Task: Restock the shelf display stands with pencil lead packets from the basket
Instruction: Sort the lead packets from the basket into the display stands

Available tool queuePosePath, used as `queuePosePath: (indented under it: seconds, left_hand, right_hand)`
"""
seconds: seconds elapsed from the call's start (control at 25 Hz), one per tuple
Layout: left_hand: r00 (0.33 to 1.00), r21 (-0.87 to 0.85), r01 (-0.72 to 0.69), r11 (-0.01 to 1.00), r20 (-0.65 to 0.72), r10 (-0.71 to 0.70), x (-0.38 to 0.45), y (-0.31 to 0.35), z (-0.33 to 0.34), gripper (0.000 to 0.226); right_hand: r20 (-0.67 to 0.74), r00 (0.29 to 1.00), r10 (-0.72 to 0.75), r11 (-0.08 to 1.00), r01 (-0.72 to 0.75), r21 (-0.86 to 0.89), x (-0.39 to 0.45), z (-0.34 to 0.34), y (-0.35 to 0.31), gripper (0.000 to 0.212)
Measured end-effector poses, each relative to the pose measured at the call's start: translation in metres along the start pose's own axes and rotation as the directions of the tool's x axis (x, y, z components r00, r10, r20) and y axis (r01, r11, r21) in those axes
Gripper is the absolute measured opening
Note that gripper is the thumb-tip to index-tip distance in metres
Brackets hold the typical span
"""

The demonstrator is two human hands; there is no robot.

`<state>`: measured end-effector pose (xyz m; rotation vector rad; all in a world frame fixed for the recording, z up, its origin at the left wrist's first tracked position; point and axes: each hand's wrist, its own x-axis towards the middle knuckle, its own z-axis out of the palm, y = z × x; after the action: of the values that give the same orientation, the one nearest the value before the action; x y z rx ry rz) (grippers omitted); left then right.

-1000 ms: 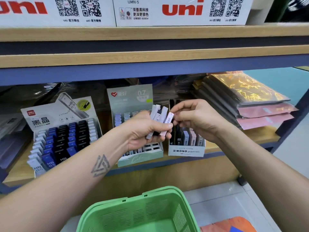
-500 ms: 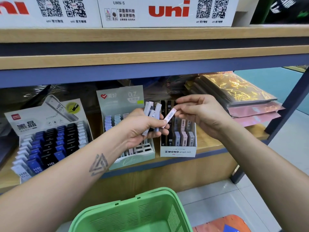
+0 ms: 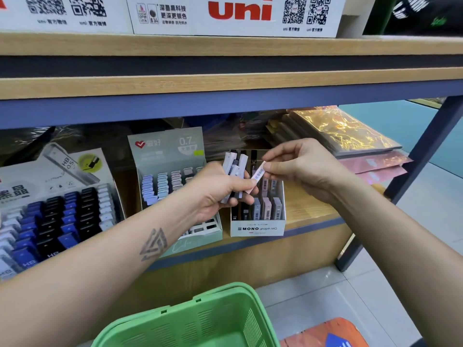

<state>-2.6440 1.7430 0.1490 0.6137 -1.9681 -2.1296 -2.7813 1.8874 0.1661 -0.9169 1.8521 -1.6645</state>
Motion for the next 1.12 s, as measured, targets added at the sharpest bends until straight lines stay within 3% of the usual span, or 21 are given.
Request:
queuePosePath:
  seconds: [0.16,0.24,0.32,0.44,0.68,1.12]
  left_hand:
    - [0.990,-0.142,0.064,0.988,-0.114,-0.081,0.012,0.004,-0.003,0.023]
    - [0.987,-0.202,0.129,0.971,-0.067,-0.145,0.014,0.007,-0.006,0.022]
    - [0.984,-0.217,0.176,0.960,0.003,-0.180,0.016,0.009,-0.007,0.020]
    - [0.979,-0.264,0.203,0.943,0.058,-0.194,0.018,0.012,-0.009,0.020]
    - [0.977,-0.307,0.213,0.928,0.089,-0.195,0.021,0.011,-0.013,0.012]
    - [0.976,-0.314,0.215,0.925,0.092,-0.196,0.021,0.008,-0.025,0.012]
  right_hand:
    - [-0.279,0.955,-0.102,0.988,0.064,-0.141,0.011,-0.021,0.000,0.016]
    - [-0.390,0.899,-0.202,0.940,0.067,-0.333,0.020,-0.028,0.002,0.014]
    - [-0.412,0.872,-0.264,0.897,0.065,-0.437,0.027,-0.027,0.003,0.013]
    - [-0.369,0.860,-0.352,0.825,0.100,-0.556,0.036,-0.020,0.006,0.015]
    - [-0.170,0.860,-0.482,0.583,0.170,-0.795,0.059,-0.007,0.024,0.019]
    - [-0.043,0.864,-0.502,0.384,0.178,-0.906,0.082,0.009,0.046,0.017]
